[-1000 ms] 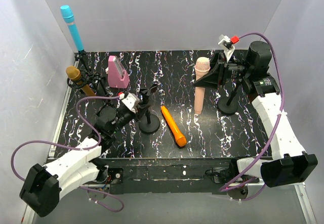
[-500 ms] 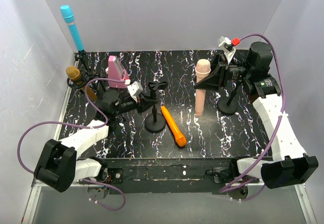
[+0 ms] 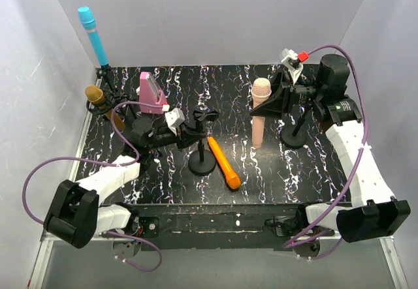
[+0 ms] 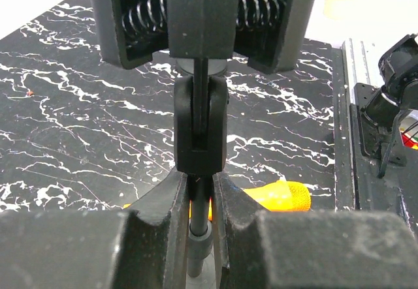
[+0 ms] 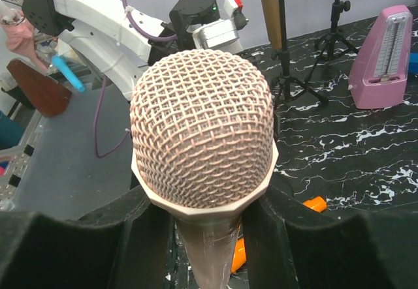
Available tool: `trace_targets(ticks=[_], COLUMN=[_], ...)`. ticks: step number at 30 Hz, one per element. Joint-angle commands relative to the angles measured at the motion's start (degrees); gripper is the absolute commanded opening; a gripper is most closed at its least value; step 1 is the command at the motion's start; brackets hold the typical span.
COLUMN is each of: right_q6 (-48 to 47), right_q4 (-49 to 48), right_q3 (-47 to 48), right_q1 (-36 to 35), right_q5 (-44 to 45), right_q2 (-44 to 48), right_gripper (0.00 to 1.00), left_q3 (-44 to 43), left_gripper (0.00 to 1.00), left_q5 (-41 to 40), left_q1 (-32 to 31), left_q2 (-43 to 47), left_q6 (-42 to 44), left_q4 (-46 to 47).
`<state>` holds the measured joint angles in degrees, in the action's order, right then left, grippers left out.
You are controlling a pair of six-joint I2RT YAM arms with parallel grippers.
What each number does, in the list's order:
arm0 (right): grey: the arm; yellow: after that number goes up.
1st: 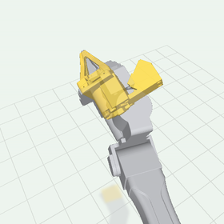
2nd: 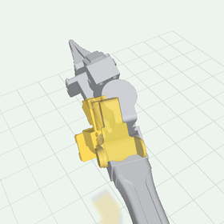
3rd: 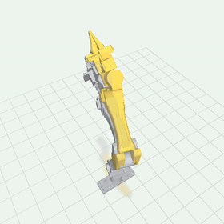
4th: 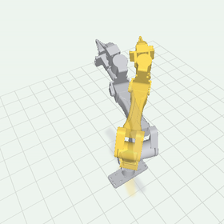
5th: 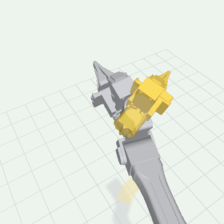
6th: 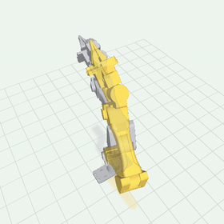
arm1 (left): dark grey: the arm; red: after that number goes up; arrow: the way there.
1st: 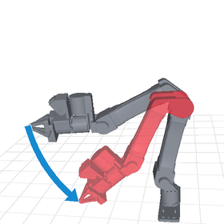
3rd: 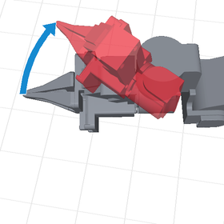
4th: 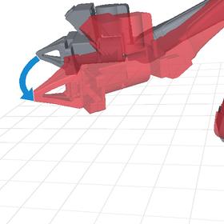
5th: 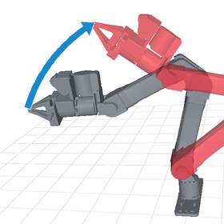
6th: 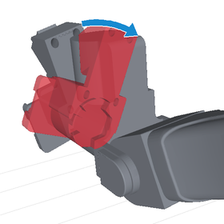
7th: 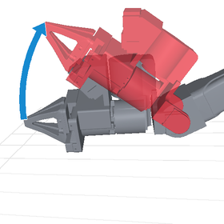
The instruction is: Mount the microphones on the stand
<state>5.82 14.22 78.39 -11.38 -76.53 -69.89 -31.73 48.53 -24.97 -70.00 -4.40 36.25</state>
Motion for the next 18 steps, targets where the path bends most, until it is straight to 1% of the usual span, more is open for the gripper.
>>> trace_targets(ticks=[1,2,3,5,8,12,13,15,18], right_q6=[-3.1,-3.3,-3.3,-3.4,-3.4,-3.4,-3.4,-3.4,-3.4], right_q4=[-2.9,-3.9,-3.9,-4.9,-4.9,-4.9,-4.9,-4.9,-4.9], right_q3=[2.2,1.9,1.8,1.7,1.7,-0.8,-1.7,-2.7,-4.3], right_q1=[-0.8,-1.0,-1.1,-1.5,-2.3,-3.7,-4.3,-5.4,-7.9], right_q5=[1.7,2.6,3.0,3.6,3.6,3.6,3.6,3.6,3.6], right_q2=[-0.6,-0.6,-0.8,-1.0,-1.6,-1.1,-0.7,0.1,1.8], right_gripper=[0.01,0.01,0.01,0.01,0.01,0.01,0.01,0.01,0.01], left_q3=[1.8,2.3,2.5,3.6,4.5,4.7,4.7,4.0,1.1], left_gripper=[0.02,0.10,0.24,0.41,0.69,0.95,0.98,0.98,0.98], left_q5=[-1.6,-2.7,-4.3,-7.4,-11.0,-15.2,-16.4,-19.4,-22.9], left_q1=[-0.2,-0.2,-0.2,-0.2,-0.2,-0.2,-0.2,-0.1,0.0], left_q2=[3.2,4.3,5.5,8.1,12.1,17.6,19.3,24.3,28.6], left_q6=[0.1,0.1,0.1,-0.2,-0.3,-0.6,-0.4,-0.6,-1.7], left_q4=[-3.8,-4.3,-5.0,-5.9,-7.4,-11.6,-13.3,-17.4,-24.8])
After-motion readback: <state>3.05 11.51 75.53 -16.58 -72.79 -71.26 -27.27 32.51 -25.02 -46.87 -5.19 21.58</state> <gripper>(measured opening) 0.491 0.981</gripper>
